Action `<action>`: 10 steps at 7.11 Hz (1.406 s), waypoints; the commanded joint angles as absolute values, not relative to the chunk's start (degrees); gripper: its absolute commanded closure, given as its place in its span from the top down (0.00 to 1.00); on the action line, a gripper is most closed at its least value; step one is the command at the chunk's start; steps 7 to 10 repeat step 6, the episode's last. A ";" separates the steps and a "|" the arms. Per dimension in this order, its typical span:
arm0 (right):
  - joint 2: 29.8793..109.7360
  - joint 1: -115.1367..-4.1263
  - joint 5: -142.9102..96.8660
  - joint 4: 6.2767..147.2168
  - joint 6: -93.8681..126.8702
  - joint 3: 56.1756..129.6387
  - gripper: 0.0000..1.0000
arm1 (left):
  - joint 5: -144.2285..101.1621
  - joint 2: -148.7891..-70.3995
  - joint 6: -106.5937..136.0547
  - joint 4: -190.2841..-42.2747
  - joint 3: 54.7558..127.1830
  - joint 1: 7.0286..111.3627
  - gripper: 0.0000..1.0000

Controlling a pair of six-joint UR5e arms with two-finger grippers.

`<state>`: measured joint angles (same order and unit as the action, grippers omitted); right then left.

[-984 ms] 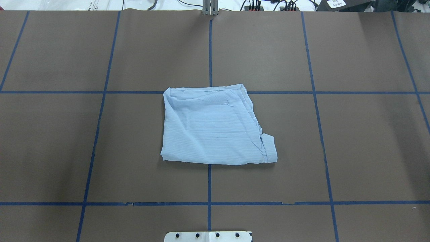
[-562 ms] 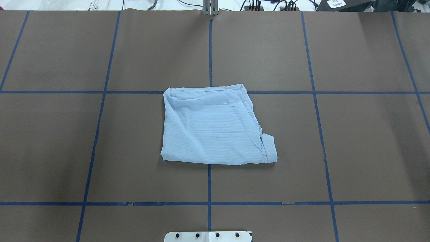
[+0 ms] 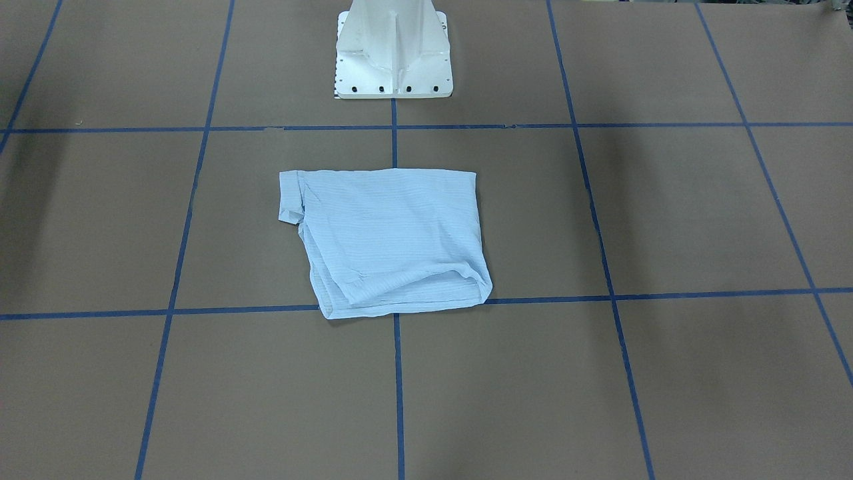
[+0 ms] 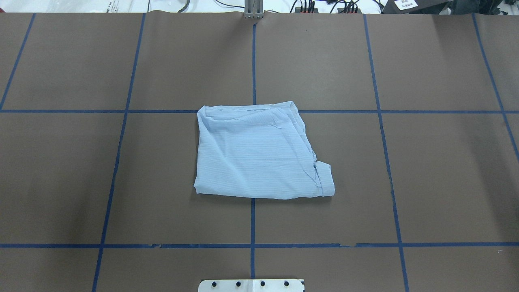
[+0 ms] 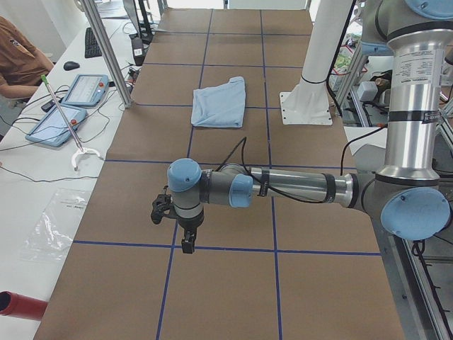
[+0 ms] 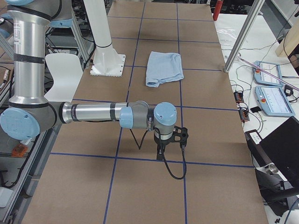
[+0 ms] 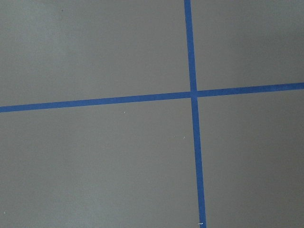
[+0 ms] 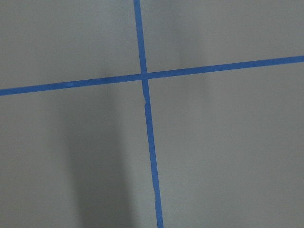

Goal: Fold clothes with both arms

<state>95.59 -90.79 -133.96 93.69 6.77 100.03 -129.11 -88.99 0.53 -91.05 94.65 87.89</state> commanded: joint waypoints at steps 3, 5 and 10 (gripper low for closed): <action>95.54 -90.79 -134.03 93.69 6.77 100.02 1.00 | -129.20 -89.12 0.53 -91.05 94.57 87.89 0.99; 95.54 -90.79 -134.03 93.69 6.77 100.11 1.00 | -130.59 -89.12 0.53 -91.05 94.31 87.89 0.99; 95.54 -90.79 -134.03 93.69 6.85 100.11 1.00 | -130.78 -89.12 0.44 -91.05 94.13 87.89 0.99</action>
